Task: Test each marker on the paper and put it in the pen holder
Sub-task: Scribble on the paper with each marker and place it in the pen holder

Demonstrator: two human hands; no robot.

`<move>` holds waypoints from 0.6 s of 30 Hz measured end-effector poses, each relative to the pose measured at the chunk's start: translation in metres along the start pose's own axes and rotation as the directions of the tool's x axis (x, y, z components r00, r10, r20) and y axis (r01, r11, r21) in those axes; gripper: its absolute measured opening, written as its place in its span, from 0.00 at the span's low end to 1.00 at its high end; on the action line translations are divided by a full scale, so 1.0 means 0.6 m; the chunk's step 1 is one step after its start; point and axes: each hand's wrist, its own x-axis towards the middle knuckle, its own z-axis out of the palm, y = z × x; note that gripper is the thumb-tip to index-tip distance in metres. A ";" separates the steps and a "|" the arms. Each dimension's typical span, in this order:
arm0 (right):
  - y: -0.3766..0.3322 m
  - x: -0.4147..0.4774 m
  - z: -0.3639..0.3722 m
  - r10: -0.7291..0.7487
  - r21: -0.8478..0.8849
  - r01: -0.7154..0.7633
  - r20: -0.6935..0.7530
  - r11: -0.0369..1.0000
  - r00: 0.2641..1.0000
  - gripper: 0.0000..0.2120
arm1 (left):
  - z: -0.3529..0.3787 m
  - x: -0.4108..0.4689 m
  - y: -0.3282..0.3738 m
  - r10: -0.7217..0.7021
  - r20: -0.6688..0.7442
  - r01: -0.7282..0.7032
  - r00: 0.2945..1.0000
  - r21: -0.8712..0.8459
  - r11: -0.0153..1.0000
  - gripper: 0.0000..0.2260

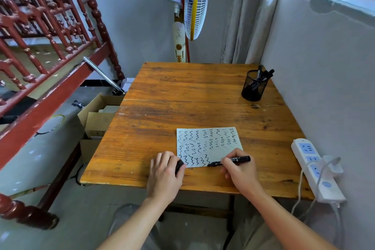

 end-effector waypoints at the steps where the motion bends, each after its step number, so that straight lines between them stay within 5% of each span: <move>1: -0.001 -0.001 0.000 0.011 0.018 -0.011 0.009 1.000 1.000 0.07 | -0.002 0.000 0.001 -0.003 0.006 0.003 1.000 -0.005 1.000 0.09; 9: -0.029 0.002 -0.035 0.311 0.333 -0.249 -0.146 0.909 0.939 0.08 | -0.023 -0.005 0.007 0.002 0.012 0.000 1.000 -0.203 0.979 0.18; 12: -0.054 -0.016 -0.046 0.219 0.312 -0.182 -0.085 0.933 0.972 0.10 | -0.041 -0.013 0.031 0.014 0.045 0.006 0.999 -0.408 0.913 0.15; 18: -0.096 -0.049 -0.040 0.037 0.327 -0.034 -0.003 0.944 0.999 0.19 | -0.050 -0.030 0.071 0.058 0.032 -0.032 0.998 -0.534 0.845 0.12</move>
